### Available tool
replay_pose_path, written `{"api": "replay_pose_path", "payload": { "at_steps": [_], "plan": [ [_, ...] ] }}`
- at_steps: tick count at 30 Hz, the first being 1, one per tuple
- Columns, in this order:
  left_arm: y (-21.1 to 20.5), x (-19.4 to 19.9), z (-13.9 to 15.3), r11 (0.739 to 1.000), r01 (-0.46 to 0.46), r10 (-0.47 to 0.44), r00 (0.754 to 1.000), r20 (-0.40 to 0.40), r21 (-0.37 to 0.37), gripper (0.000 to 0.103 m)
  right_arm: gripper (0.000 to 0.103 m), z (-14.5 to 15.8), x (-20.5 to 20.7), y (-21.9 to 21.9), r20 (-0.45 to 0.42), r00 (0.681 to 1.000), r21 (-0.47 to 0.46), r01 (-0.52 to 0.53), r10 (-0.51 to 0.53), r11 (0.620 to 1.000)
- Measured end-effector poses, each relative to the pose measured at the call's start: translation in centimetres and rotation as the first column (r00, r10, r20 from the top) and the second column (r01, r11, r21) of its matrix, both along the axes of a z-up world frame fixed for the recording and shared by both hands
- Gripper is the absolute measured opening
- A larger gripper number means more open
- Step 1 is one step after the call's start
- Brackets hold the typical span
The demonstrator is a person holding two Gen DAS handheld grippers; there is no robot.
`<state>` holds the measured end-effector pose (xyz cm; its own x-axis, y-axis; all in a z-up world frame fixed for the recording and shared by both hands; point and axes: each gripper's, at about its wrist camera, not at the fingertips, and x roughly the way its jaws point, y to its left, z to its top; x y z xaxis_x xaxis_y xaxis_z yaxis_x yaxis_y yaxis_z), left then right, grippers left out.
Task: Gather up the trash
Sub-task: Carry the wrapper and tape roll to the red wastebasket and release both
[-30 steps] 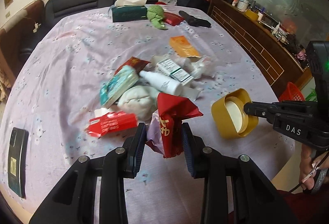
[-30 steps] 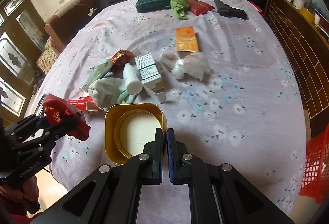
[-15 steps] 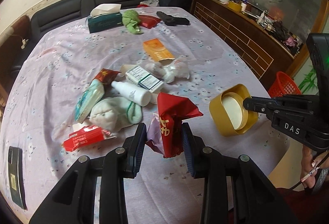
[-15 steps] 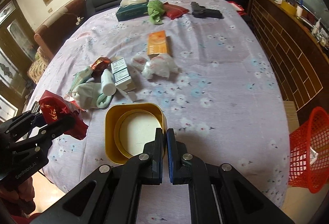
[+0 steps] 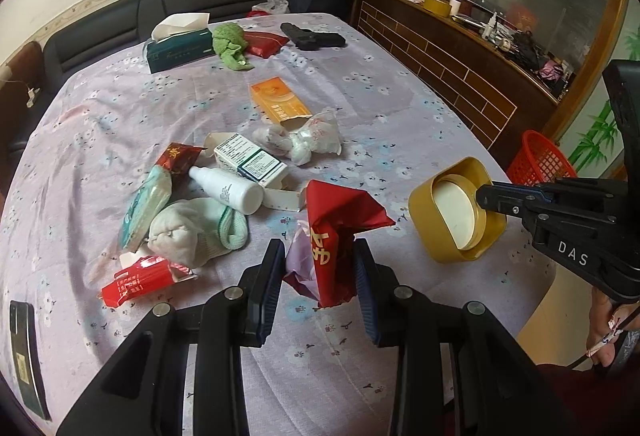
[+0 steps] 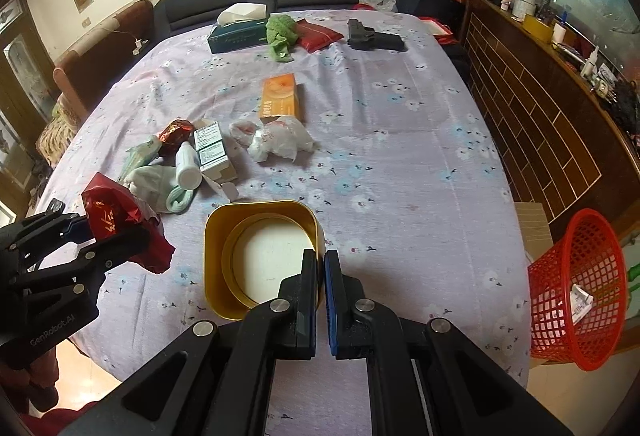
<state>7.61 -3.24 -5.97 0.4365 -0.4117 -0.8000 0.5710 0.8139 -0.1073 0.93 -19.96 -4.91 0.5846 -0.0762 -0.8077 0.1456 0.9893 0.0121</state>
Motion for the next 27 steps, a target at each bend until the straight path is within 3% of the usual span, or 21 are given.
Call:
{"api": "replay_pose_path", "payload": {
  "at_steps": [10,16,22,27],
  "plan": [
    [-0.9,-0.3,0.6,0.998,0.058,-0.058,0.998,0.015,0.004,0.033,0.004,0.3,-1.3,-0.5,0.015,0.999,0.013,0.046,-0.046,0.999],
    [-3.2,-0.9,1.0,0.992,0.129,-0.129,0.991,0.017,0.006,0.033,0.004,0.7,-3.3,-2.9,0.024,0.990,0.061,0.138,-0.140,0.989],
    [-7.8,-1.8,2.1,0.979,0.206,-0.206,0.978,0.031,-0.001,0.033,0.004,1.3,-6.0,-7.8,0.027,0.966,0.109,0.252,-0.257,0.961],
    [-14.1,-3.4,3.4,0.953,0.301,-0.300,0.953,0.049,-0.011,0.033,0.004,1.9,-8.1,-13.1,0.029,0.938,0.138,0.338,-0.345,0.931]
  ]
}}
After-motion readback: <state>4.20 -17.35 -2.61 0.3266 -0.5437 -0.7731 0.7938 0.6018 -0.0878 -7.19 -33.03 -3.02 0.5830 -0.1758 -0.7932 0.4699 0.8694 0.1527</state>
